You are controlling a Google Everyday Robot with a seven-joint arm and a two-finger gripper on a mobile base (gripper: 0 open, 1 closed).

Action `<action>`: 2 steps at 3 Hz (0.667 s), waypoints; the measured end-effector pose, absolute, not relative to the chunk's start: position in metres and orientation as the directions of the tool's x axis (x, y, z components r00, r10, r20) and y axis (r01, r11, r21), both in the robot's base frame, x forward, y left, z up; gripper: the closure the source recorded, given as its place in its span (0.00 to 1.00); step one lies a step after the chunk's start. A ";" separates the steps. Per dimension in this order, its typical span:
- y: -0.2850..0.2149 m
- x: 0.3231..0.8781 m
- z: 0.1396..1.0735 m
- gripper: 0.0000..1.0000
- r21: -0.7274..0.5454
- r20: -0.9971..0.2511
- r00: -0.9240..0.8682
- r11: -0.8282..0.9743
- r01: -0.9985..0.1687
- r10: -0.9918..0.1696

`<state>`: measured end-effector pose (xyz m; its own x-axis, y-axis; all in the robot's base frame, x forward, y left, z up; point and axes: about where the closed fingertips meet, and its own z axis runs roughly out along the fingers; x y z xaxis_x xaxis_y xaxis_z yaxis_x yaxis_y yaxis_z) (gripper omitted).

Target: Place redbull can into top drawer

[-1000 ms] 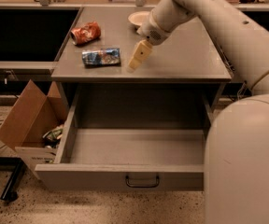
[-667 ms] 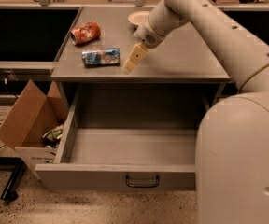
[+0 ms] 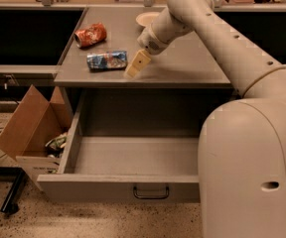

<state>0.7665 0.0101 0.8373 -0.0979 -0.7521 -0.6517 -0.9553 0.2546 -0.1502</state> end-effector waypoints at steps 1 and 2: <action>0.024 0.769 0.842 0.00 -0.159 -0.669 -0.064 0.227 -0.961 -0.741; 0.029 0.768 0.842 0.00 -0.153 -0.668 -0.061 0.217 -0.964 -0.742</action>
Offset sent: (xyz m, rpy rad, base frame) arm 0.0043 0.0154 0.0121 0.0267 -0.0212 0.0410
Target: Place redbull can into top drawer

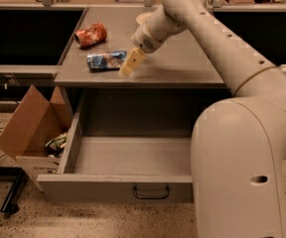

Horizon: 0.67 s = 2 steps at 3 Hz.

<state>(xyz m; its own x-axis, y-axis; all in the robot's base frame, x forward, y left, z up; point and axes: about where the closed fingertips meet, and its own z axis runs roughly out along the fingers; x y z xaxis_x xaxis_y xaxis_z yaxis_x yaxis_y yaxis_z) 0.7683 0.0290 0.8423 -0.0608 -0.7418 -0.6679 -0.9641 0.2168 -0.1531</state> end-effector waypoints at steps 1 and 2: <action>0.035 0.767 0.842 0.18 -0.147 -0.663 -0.058 0.206 -0.968 -0.747; 0.040 0.765 0.847 0.49 -0.148 -0.666 -0.047 0.194 -0.970 -0.745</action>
Offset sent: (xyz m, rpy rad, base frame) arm -0.0029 0.0081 0.0169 -0.0021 -0.0042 0.0217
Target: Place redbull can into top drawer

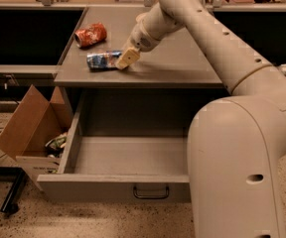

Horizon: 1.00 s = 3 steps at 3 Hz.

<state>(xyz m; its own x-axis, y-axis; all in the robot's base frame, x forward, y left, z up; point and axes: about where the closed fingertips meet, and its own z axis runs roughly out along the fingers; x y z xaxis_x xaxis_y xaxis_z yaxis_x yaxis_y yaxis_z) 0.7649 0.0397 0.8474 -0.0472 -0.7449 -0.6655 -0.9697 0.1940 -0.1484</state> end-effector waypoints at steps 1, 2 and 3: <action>0.042 0.763 0.851 0.72 -0.150 -0.668 -0.041 0.188 -0.971 -0.743; 0.034 0.752 0.857 0.95 -0.139 -0.676 -0.051 0.195 -0.971 -0.736; 0.007 0.733 0.875 1.00 -0.127 -0.715 -0.075 0.235 -0.964 -0.695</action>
Offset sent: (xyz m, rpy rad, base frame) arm -0.0296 -0.0234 0.0249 0.0300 0.0088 -0.0163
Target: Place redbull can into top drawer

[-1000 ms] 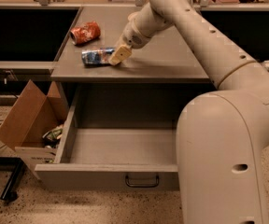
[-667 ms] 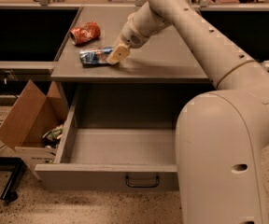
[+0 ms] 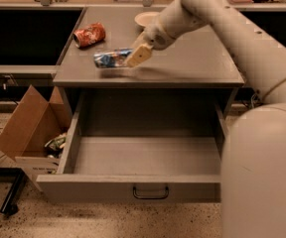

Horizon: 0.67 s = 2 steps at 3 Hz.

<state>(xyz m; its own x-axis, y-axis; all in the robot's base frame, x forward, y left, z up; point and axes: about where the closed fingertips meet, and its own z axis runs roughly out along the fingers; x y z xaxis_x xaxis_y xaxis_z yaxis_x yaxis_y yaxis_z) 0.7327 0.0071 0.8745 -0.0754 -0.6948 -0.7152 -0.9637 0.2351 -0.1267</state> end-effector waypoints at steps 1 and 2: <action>-0.034 0.709 0.882 1.00 -0.093 -0.766 -0.110 0.279 -0.956 -0.634; -0.075 0.688 0.879 1.00 -0.053 -0.815 -0.129 0.295 -0.954 -0.565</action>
Offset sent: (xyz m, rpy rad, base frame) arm -0.0679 -0.1274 0.0003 0.2602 0.0484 -0.0399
